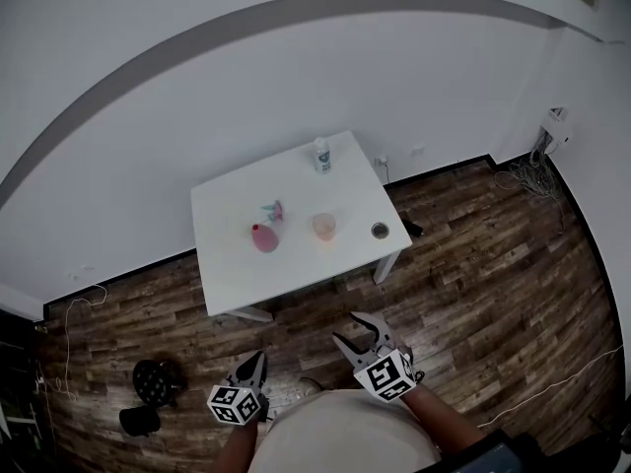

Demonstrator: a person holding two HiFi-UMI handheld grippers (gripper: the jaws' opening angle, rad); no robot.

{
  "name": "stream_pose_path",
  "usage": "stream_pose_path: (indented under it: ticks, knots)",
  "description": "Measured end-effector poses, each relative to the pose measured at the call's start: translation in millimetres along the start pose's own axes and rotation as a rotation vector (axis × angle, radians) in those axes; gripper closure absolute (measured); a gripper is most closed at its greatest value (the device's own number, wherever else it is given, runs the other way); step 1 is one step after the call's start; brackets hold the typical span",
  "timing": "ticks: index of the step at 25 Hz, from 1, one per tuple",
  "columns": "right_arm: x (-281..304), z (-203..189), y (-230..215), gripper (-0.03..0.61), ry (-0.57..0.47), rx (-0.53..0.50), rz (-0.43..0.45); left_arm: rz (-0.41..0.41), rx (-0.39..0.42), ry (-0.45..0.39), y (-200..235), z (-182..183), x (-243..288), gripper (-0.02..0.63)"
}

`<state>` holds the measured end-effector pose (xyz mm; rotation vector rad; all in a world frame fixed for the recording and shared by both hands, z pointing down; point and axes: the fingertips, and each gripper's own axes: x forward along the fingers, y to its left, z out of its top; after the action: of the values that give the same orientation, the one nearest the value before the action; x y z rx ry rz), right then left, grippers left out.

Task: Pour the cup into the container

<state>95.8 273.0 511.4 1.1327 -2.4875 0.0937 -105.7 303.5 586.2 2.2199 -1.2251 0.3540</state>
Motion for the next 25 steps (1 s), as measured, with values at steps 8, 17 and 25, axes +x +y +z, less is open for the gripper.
stream_pose_path:
  ticks: [8, 17, 25]
  knots:
    - [15.5, 2.6, 10.3, 0.448, 0.071, -0.127, -0.051, -0.016, -0.013, 0.004, 22.2, -0.3, -2.7, 0.603]
    - [18.8, 9.5, 6.6, 0.468, 0.062, -0.132, -0.068, -0.027, -0.009, 0.004, 29.2, 6.0, 3.8, 0.603]
    - [18.5, -1.0, 1.1, 0.473, 0.088, -0.131, -0.045, -0.03, -0.01, 0.007, 24.2, 7.9, 11.5, 0.603]
